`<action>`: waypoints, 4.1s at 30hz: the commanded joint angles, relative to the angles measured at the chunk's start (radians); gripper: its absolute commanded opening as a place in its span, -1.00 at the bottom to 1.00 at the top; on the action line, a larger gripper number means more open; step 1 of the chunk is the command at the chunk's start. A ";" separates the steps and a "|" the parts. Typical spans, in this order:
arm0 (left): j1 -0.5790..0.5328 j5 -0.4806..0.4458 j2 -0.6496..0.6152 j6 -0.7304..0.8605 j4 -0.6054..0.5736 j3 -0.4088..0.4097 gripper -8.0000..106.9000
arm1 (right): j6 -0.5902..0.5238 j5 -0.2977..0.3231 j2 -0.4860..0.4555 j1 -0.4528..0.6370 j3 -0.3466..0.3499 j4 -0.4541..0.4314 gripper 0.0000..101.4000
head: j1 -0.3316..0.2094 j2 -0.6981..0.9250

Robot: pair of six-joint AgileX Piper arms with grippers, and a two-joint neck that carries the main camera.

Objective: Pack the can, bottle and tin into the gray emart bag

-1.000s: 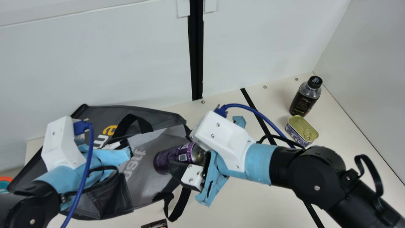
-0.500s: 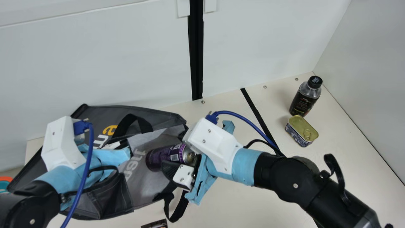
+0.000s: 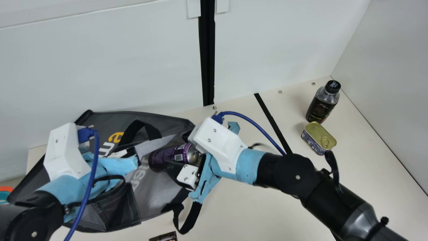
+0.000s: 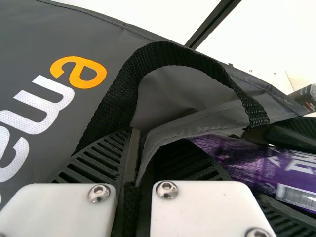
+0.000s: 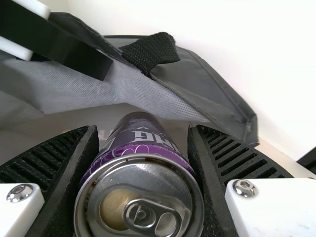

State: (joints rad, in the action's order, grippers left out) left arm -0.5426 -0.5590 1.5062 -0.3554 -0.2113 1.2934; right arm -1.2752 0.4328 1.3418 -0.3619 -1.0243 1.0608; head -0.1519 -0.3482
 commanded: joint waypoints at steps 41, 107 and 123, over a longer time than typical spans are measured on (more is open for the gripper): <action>0.000 0.000 0.000 0.000 0.000 0.000 -0.68 | -0.348 0.045 0.238 -0.055 -0.045 0.368 -1.00 | -0.023 -0.001; 0.000 0.000 0.000 0.000 0.000 0.000 -0.68 | -0.128 0.033 0.034 0.005 0.024 0.112 0.79 | -0.023 -0.001; 0.000 0.000 0.000 0.000 0.000 0.000 -0.68 | 0.012 0.045 -0.043 0.072 0.008 -0.080 0.79 | -0.023 -0.001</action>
State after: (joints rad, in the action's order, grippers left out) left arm -0.5426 -0.5590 1.5062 -0.3554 -0.2113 1.2934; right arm -1.2746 0.4789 1.3018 -0.2925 -1.0148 0.9987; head -0.1519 -0.3482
